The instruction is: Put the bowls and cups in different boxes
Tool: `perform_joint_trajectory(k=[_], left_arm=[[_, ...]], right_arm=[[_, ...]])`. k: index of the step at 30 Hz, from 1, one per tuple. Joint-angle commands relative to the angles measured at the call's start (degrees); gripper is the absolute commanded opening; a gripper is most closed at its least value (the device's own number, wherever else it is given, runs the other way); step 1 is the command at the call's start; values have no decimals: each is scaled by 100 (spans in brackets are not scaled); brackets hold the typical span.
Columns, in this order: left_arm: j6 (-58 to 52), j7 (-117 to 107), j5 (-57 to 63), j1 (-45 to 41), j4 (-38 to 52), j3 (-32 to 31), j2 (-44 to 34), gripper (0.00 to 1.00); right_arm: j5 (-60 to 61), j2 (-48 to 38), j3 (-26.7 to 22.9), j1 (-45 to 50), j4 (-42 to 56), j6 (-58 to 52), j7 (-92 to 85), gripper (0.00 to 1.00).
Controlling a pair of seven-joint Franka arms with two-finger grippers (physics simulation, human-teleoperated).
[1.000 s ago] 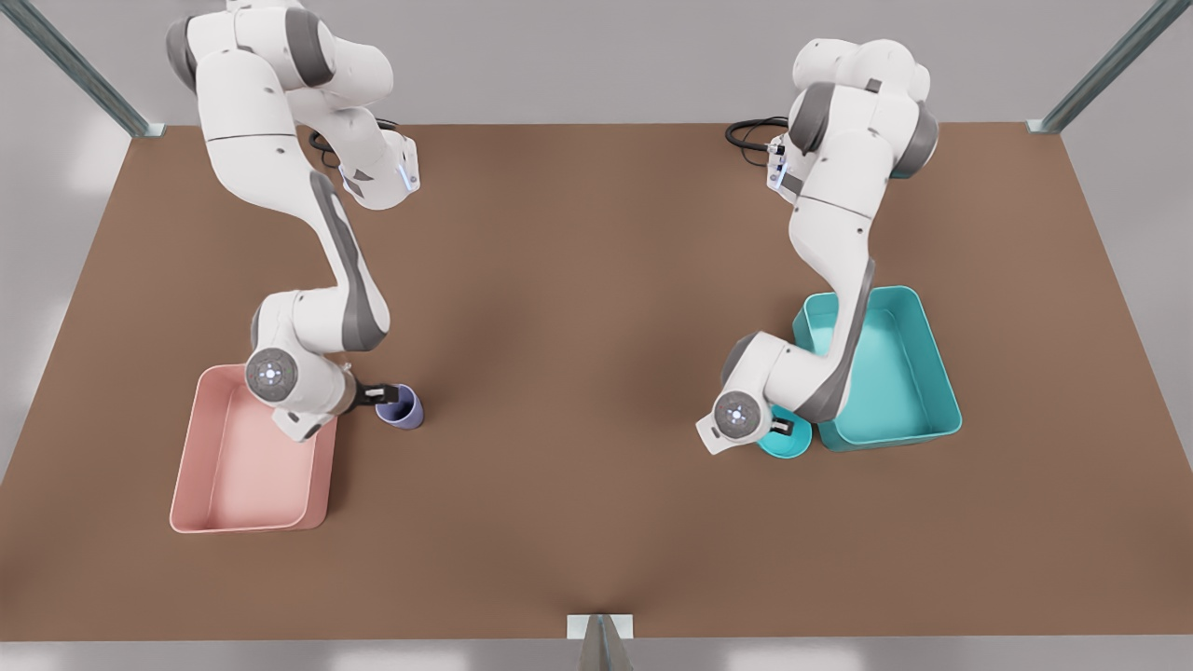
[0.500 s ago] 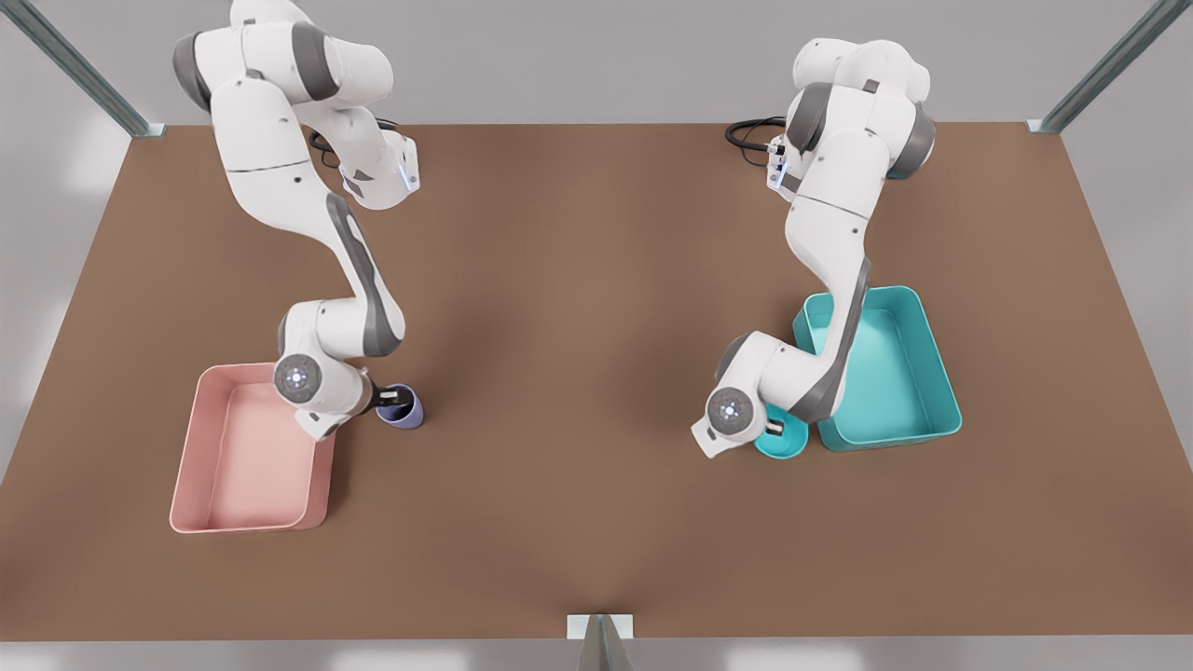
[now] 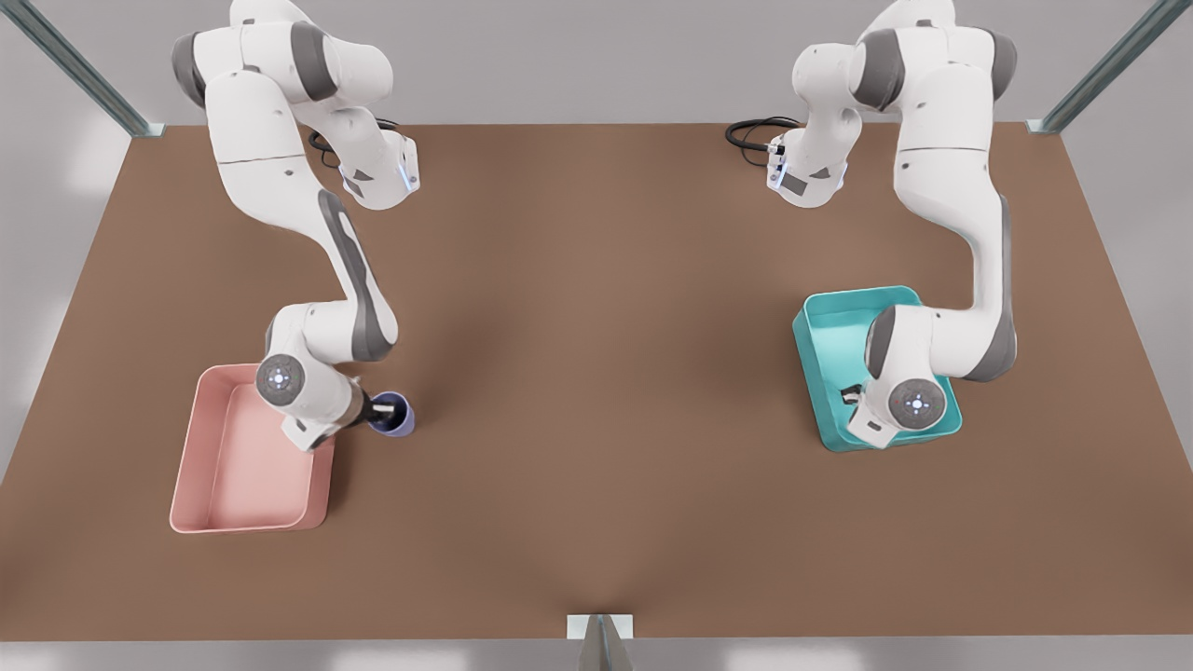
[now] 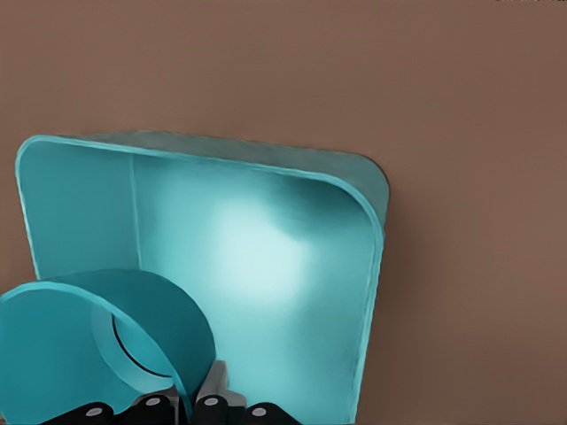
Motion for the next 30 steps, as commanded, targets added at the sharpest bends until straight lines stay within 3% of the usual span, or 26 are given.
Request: perform_joint_trajectory(k=[1, 6, 7, 8, 11, 14, 16, 17, 22, 26, 27, 28, 30], left_arm=[[699, -370, -216, 74, -29, 18, 166, 21], [822, -300, -339, 47, -231, 18, 254, 21], [787, -273, -331, 30, -275, 18, 263, 42], [735, -106, -339, 21, -275, 18, 263, 100], [-504, -1, -524, 21, 23, 0, -351, 100], [-3384, 462, -1210, 91, 2586, -351, -1012, 100], [-4371, 2729, -1157, 91, 3372, -325, -1186, 100], [-4223, 3145, -999, 100, 3171, -325, -1530, 100], [-4372, 3040, -1078, 91, 3038, -571, -1363, 100], [-3739, 3014, -1043, 214, 2739, -589, -1565, 100], [-3731, 3014, -1043, 267, 2748, -580, -1583, 100], [-3739, 3014, -1016, 293, 2748, -571, -1583, 100], [-3713, 3014, -1025, 364, 2748, -589, -1583, 100]], right_arm=[[-31, -265, -29, -123, 720, -1183, -156, 21], [-233, -459, -142, -1108, 1424, -1333, -2161, 21], [-286, -406, -248, -1222, 1442, -1333, -2161, 21], [-295, -345, -257, -1327, 1442, -1333, -2161, 21], [-269, 270, -248, -1855, 1450, -1254, -2161, 21], [-49, 1123, -239, -1987, 1820, -1210, -2126, 21], [-5, 1351, -239, -1987, 1846, -1043, -2082, 21], [-5, 1466, -231, -1987, 1855, -920, -2064, 21], [206, 1721, -213, -1978, 1837, -753, -2064, 21], [267, 1774, -187, -1978, 1820, -762, -2046, 24], [347, 1774, -187, -1978, 1820, -762, -2055, 46], [338, 1765, -187, -1978, 1820, -762, -2099, 100], [338, 1756, -187, -1978, 1820, -779, -2108, 100]])
